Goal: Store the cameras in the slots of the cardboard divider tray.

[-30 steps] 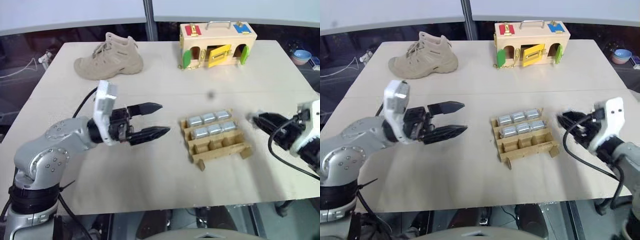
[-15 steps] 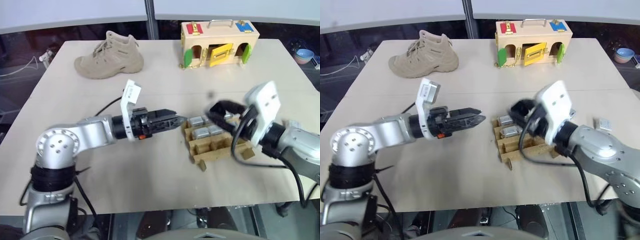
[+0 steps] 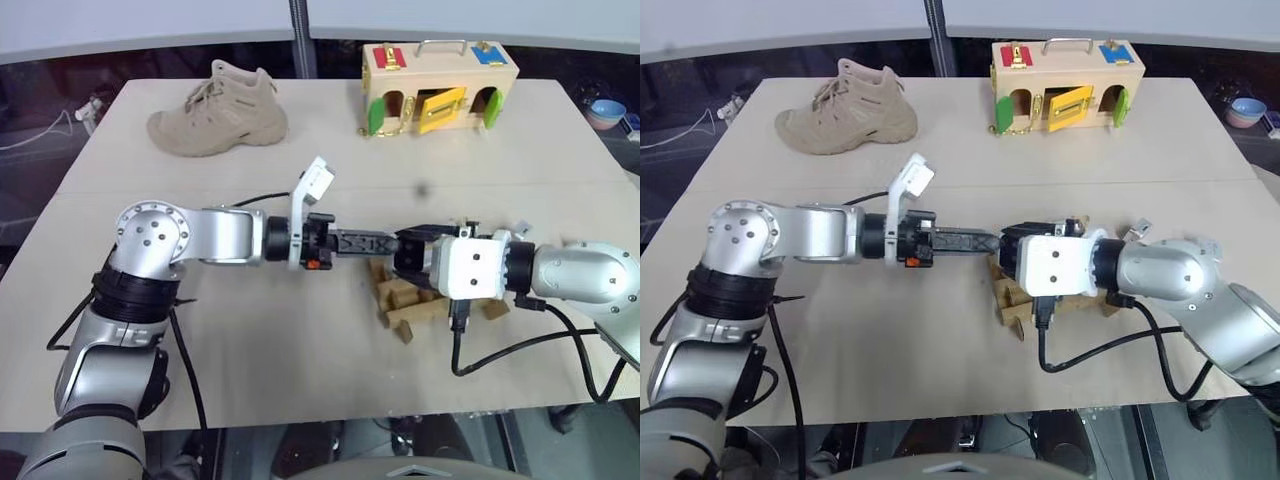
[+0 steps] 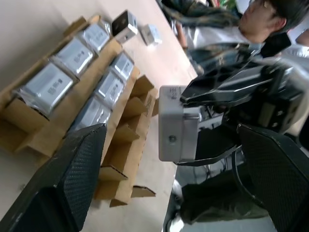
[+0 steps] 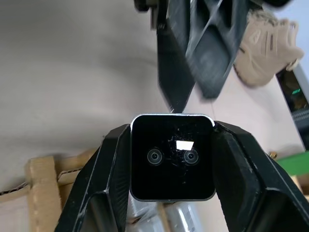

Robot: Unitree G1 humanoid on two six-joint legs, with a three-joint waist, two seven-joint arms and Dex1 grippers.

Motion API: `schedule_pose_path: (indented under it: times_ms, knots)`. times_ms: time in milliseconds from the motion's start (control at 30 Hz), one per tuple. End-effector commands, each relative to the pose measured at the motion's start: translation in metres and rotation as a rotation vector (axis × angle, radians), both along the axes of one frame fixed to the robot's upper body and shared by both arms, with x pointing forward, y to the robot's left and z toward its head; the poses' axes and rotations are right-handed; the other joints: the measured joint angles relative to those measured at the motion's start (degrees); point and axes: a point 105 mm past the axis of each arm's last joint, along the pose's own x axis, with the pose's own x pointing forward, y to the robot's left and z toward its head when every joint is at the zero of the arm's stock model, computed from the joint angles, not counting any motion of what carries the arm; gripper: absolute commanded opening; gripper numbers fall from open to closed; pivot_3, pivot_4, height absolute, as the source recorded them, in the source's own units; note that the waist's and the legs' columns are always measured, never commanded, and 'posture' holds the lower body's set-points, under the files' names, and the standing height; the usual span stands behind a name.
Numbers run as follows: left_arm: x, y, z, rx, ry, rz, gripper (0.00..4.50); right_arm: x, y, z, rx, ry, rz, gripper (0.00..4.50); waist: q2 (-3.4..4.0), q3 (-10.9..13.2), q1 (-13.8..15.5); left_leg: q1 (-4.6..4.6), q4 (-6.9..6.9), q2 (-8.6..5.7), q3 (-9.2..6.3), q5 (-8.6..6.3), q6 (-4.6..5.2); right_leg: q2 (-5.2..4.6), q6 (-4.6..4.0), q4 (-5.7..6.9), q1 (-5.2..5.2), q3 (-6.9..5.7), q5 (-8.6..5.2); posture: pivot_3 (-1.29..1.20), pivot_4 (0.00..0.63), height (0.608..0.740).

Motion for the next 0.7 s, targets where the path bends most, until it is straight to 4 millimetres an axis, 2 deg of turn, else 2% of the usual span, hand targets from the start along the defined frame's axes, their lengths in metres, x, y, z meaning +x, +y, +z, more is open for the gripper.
schedule_pose_path:
  times_ms: [33,133,300,367,433,467,533,600,667,700]
  knots:
    - [0.000,-0.004,0.002,0.009,-0.012,-0.015,4.50,-0.001,0.004,0.011,0.004,-0.061,0.022,1.82,0.00,0.0,0.0,0.01,0.00,0.00,-0.01,0.01,-0.02,0.00,0.00,0.00,0.01,-0.01,0.00,0.00,0.150,0.740]
    - [0.001,-0.009,0.000,0.011,-0.012,-0.026,3.72,0.000,0.006,0.013,0.017,-0.067,0.019,1.82,0.00,0.0,0.0,0.02,-0.01,-0.01,-0.03,0.02,-0.05,0.00,0.00,0.00,0.03,-0.03,0.00,0.00,0.150,0.740]
    - [0.002,-0.014,0.000,-0.012,-0.008,-0.033,1.32,0.000,0.008,0.016,0.033,-0.069,0.013,1.82,-0.01,0.0,0.0,0.00,0.00,-0.02,-0.07,0.03,-0.07,-0.01,0.00,0.00,0.03,-0.06,0.00,0.00,0.150,0.740]
    - [0.002,-0.016,0.004,-0.031,-0.015,-0.045,0.73,0.000,0.007,0.015,0.036,-0.050,0.010,1.82,0.00,0.0,0.0,0.01,0.00,-0.02,-0.06,0.04,-0.08,-0.01,0.00,0.01,0.03,-0.06,0.00,0.00,0.150,0.740]
    - [0.002,-0.016,0.009,-0.039,-0.049,-0.049,0.74,0.002,0.006,0.017,0.076,-0.017,-0.009,1.82,-0.01,0.0,0.0,0.01,0.00,-0.02,-0.07,0.05,-0.09,0.00,0.00,0.01,0.03,-0.06,0.00,0.00,0.150,0.740]
    - [0.002,-0.016,0.013,-0.058,-0.066,-0.053,0.74,0.002,0.004,0.016,0.106,0.022,-0.023,2.85,-0.01,0.0,0.0,0.01,0.00,-0.02,-0.07,0.05,-0.10,0.00,0.00,0.01,0.03,-0.06,0.00,0.00,0.150,0.740]
    - [0.000,-0.017,0.022,-0.073,-0.150,-0.072,0.74,0.007,-0.015,0.013,0.162,0.073,-0.110,3.62,-0.02,0.0,0.1,0.01,-0.01,-0.02,-0.07,0.06,-0.10,0.00,0.00,0.02,0.02,-0.07,0.00,0.00,0.150,0.740]
    - [-0.002,-0.018,0.029,-0.093,-0.227,-0.092,0.74,0.012,-0.050,0.012,0.305,0.178,-0.252,4.28,-0.04,0.0,0.5,-0.02,-0.01,-0.04,-0.20,0.06,-0.11,-0.01,0.00,-0.01,0.09,-0.20,0.00,0.00,0.150,0.740]
    - [-0.005,-0.019,0.029,-0.081,-0.313,-0.130,0.74,0.007,-0.084,0.014,0.415,0.249,-0.296,4.28,-0.04,0.0,1.1,-0.05,-0.01,-0.07,-0.26,0.05,-0.11,-0.04,0.00,-0.05,0.11,-0.26,0.00,0.00,0.150,0.740]
    - [-0.007,-0.019,0.028,-0.074,-0.343,-0.148,0.74,0.004,-0.094,0.015,0.445,0.262,-0.300,4.28,-0.01,0.0,1.2,-0.10,-0.03,-0.11,-0.31,0.05,-0.11,-0.08,0.00,-0.10,0.14,-0.34,0.00,0.00,0.150,0.740]
